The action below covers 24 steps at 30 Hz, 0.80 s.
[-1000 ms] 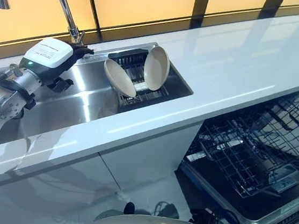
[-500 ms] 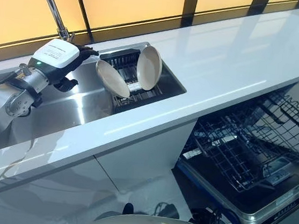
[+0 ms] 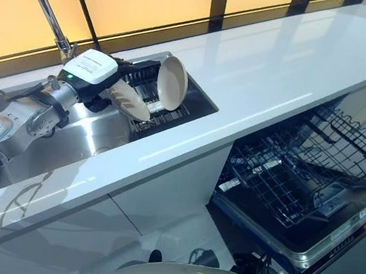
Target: Pick up plates and place into dishwasher.
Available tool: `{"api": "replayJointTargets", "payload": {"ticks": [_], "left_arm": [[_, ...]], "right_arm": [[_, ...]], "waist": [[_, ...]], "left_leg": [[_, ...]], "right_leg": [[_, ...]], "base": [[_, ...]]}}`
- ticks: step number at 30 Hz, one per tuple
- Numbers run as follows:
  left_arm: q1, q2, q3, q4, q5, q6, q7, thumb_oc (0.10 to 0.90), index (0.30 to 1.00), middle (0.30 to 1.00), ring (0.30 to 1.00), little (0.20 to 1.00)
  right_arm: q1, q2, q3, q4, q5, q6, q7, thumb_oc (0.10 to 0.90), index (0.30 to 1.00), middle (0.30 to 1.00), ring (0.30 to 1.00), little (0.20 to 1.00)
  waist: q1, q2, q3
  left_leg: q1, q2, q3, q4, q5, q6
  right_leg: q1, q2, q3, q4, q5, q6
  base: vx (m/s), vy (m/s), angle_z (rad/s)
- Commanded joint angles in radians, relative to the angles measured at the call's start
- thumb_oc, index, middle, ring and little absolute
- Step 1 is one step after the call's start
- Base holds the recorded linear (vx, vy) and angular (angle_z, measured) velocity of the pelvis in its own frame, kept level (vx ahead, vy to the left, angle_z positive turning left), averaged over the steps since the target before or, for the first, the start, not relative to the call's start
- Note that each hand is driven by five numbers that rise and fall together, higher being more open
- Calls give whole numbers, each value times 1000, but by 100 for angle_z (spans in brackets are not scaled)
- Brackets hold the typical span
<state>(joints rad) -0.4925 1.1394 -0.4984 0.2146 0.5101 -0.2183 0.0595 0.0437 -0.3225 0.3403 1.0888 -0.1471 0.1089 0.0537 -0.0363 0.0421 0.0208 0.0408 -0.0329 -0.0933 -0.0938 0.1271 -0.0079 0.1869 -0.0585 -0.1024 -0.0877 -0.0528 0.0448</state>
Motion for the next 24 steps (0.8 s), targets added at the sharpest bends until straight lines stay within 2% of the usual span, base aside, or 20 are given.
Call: {"api": "replayJointTargets", "payload": {"ticks": [1,8,21,22,23,24], "left_arm": [[-221,-8,61,112,9,35,25,800,900,900,900,900],[-249,-40,-9,184,37,27,-21,800,900,900,900,900],[-280,-98,-66,323,83,39,-12,800,900,900,900,900],[-284,-102,-69,333,79,38,-14,712,825,825,825,812],[-286,-104,-72,338,69,39,-15,256,434,434,434,356],[-288,-108,-69,345,60,41,-8,100,300,300,300,200]], "right_arm": [[-13,-47,22,-47,-14,-25,10,800,900,900,900,900],[-16,-49,23,-41,-11,-25,8,800,900,900,900,900],[-17,-59,28,-29,-6,-30,2,800,900,900,900,900],[-17,-60,28,-28,-5,-31,2,800,900,900,900,900],[-17,-60,28,-27,-5,-32,1,800,900,900,900,900],[-18,-62,26,-24,-2,-35,1,800,900,900,900,900]], "waist": [[-1,9,3],[-17,13,8],[-39,13,19],[-40,13,20],[-41,13,20],[-42,13,22]], "left_leg": [[84,-64,81,7,-143,50],[85,-66,87,7,-144,54],[87,-72,99,7,-147,60],[87,-72,100,7,-147,60],[87,-72,101,7,-147,61],[86,-72,103,7,-146,61]], "right_leg": [[-94,14,10,62,69,39],[-100,15,26,66,72,41],[-109,11,41,71,77,47],[-109,10,42,71,77,47],[-110,10,42,72,77,48],[-112,9,45,74,77,48]], "base": [[29,6,-14],[15,9,-3],[17,18,-4],[23,30,-6],[17,25,-3],[15,30,-5]]}}
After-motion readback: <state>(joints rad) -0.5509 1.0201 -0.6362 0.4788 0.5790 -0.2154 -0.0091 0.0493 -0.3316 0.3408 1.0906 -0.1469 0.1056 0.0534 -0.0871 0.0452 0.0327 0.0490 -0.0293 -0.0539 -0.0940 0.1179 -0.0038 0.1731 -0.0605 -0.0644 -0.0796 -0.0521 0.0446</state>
